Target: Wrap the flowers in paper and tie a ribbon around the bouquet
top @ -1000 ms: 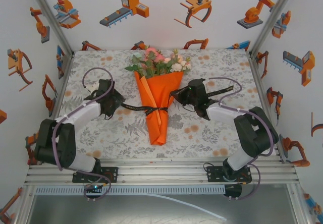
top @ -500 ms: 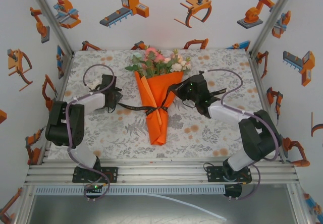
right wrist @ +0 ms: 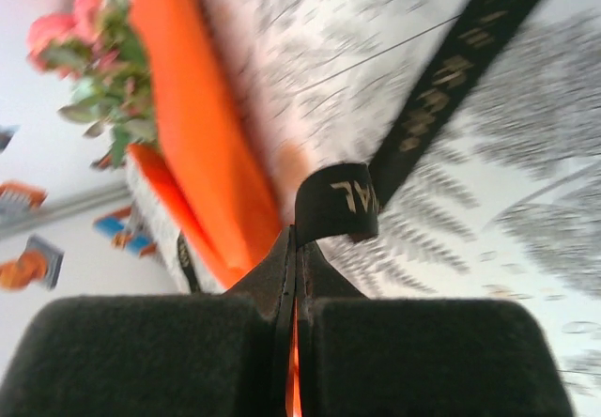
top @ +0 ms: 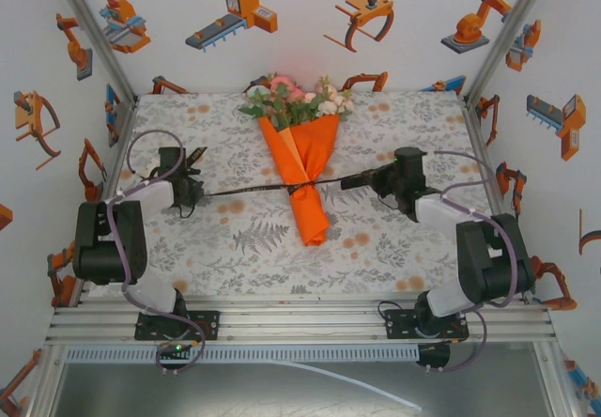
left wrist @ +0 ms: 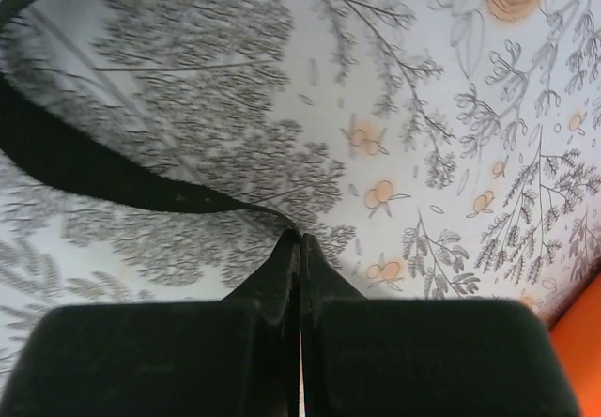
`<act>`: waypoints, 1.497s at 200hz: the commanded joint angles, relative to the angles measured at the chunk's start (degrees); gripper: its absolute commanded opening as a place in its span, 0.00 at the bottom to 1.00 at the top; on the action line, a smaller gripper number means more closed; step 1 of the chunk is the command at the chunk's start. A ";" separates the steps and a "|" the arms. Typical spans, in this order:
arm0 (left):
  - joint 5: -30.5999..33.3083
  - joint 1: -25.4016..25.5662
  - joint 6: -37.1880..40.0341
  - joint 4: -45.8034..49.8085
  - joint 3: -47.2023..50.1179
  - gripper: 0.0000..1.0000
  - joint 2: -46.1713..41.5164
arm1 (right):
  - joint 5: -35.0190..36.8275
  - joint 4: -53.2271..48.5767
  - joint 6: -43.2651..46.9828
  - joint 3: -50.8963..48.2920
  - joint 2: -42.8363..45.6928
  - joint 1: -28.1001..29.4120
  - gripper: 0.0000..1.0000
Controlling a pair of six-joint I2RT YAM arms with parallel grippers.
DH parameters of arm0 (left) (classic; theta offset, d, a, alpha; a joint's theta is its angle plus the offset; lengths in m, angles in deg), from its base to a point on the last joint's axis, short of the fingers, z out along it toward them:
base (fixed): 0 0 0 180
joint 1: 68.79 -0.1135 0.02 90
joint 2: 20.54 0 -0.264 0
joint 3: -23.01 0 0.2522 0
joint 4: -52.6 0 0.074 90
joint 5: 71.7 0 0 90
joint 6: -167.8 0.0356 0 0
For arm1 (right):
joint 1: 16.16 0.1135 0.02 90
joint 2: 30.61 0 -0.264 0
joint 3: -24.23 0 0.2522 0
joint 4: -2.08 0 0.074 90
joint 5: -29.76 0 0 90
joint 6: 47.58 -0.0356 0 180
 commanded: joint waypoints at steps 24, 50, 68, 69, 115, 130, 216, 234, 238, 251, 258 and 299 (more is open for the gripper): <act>0.78 -9.48 4.71 3.08 1.51 0.00 -4.72 | 9.05 -6.32 8.41 -3.84 2.70 -9.03 0.00; -0.71 -13.99 4.85 3.56 2.61 0.00 -6.83 | 9.27 -6.67 8.62 -5.73 2.15 -14.91 0.00; -0.95 -16.22 4.84 3.66 3.34 0.00 -8.27 | 9.17 -6.84 8.75 -6.78 2.30 -18.48 0.00; -0.97 -16.26 4.84 3.65 3.36 0.00 -8.32 | 9.08 -6.86 8.78 -6.80 2.26 -18.65 0.00; -7.39 -15.50 7.47 -0.01 3.72 0.00 -10.91 | -2.61 -3.39 12.64 -6.25 4.73 -15.50 0.00; -8.23 -11.58 8.84 0.28 2.74 0.07 -14.18 | -4.09 -3.80 13.18 -6.33 8.33 -10.08 0.00; -13.75 20.55 64.42 23.17 -15.61 0.57 -29.10 | -0.57 -20.26 64.42 -2.95 31.00 2.21 0.54; -18.48 21.48 80.29 31.90 -18.99 0.58 -27.58 | -6.71 -25.69 83.32 2.48 24.48 2.22 0.59; -18.52 21.52 82.88 33.00 -19.12 0.58 -27.17 | -9.09 -27.68 87.25 3.77 22.99 2.27 0.61; -19.15 21.54 92.27 35.16 -18.28 0.59 -26.11 | -16.94 -35.00 99.00 7.84 16.51 2.22 0.65; -18.75 21.61 93.94 33.12 -16.59 0.59 -26.05 | -18.19 -37.23 102.14 9.89 13.08 2.35 0.66; -26.28 19.01 93.41 24.02 -9.77 0.63 -24.58 | -27.07 -40.54 107.97 20.87 -4.47 6.31 0.65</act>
